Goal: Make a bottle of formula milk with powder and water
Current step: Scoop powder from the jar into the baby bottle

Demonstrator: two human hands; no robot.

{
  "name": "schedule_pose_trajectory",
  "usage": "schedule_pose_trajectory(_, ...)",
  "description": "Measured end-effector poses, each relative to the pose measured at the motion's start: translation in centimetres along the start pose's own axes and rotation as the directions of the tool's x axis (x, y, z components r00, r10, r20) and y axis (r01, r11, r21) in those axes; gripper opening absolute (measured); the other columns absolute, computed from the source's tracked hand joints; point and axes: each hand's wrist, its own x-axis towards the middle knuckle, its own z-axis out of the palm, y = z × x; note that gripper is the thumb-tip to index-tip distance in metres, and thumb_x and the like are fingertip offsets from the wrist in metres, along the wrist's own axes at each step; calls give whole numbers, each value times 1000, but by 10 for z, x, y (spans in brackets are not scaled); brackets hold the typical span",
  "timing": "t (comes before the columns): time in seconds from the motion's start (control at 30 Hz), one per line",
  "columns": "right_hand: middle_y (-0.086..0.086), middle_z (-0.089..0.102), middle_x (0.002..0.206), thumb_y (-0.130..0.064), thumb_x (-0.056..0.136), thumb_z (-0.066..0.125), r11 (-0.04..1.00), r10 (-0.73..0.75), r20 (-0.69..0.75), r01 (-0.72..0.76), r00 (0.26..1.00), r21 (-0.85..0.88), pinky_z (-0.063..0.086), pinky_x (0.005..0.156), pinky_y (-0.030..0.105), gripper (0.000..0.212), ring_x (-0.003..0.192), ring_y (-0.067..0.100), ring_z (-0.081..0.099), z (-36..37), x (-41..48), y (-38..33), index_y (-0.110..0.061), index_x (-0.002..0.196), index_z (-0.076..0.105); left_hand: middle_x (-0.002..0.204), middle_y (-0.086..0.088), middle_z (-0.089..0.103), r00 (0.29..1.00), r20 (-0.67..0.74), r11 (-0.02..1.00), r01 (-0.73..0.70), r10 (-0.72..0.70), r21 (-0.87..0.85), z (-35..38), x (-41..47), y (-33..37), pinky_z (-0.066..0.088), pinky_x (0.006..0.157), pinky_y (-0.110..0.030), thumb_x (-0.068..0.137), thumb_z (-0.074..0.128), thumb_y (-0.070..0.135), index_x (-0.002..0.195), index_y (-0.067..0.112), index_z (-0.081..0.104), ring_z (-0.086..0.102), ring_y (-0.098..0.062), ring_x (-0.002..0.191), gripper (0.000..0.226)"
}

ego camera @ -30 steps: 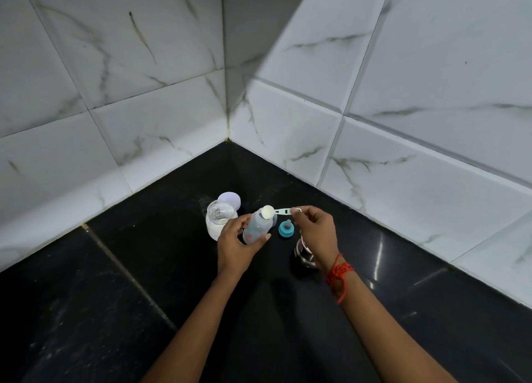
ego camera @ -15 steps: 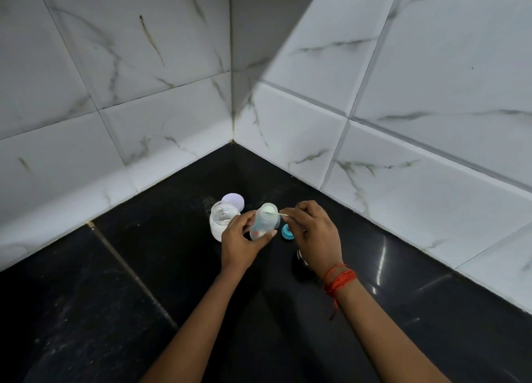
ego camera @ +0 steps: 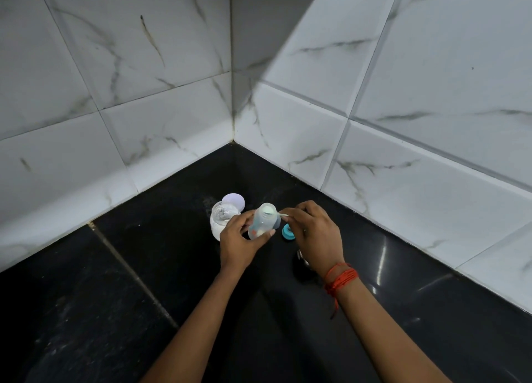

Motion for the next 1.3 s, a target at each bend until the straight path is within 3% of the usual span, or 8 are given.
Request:
schedule_pose_trajectory(0.57, -9, 66, 89, -24, 94, 65, 999, 27, 68, -24, 997, -46, 55, 59, 33, 20, 76, 12, 64, -1, 5, -3, -31, 111, 73, 105, 18, 74, 1000, -5, 1000, 3, -3, 21, -7, -1, 3, 60, 91, -38, 69, 96, 34, 112, 30, 75, 68, -1, 102, 48)
schedule_pose_trajectory(0.77, -11, 66, 87, -30, 96, 63, 999, 26, 97, -24, 995, -25, 50, 58, 27, 15, 72, 9, 64, -5, 8, -6, -34, 106, 73, 104, 32, 70, 1000, 5, 1000, -3, 3, -18, -8, -6, 9, 61, 91, -39, 69, 96, 27, 97, 53, 66, 70, -2, 100, 48)
schedule_pose_trajectory(0.93, -12, 66, 87, -32, 92, 65, 999, 30, 117, -27, 993, -34, 50, 59, 26, 13, 72, 8, 64, -5, 12, -8, -36, 102, 74, 99, 41, 67, 1000, -7, 999, 17, -17, -33, -7, -6, 12, 60, 90, -35, 70, 96, 20, 98, 54, 62, 66, 9, 97, 55)
schedule_pose_trajectory(1.1, -12, 69, 92, -33, 93, 60, 996, 20, 170, -5, 985, -86, 53, 62, 31, 19, 79, 14, 67, -7, 12, -7, -37, 105, 73, 99, 42, 66, 1000, -19, 1000, 22, -22, -17, -9, -5, 12, 59, 89, -31, 69, 97, 19, 95, 54, 62, 65, 12, 96, 56)
schedule_pose_trajectory(1.17, -11, 69, 90, -30, 92, 61, 996, 12, 127, -1, 992, -86, 51, 60, 29, 18, 76, 14, 67, -7, 10, -7, -35, 104, 74, 96, 41, 67, 1000, -20, 1000, 14, -14, -11, -10, -4, 13, 58, 87, -28, 68, 97, 18, 95, 53, 61, 64, 14, 96, 56)
schedule_pose_trajectory(1.3, -10, 69, 89, -29, 92, 58, 992, 1, 164, 19, 986, -125, 52, 59, 29, 20, 77, 15, 67, -6, 9, -7, -33, 103, 74, 100, 25, 72, 1000, -19, 1000, 3, -3, -1, -9, -3, 9, 59, 89, -30, 66, 98, 23, 100, 49, 65, 66, 7, 98, 53)
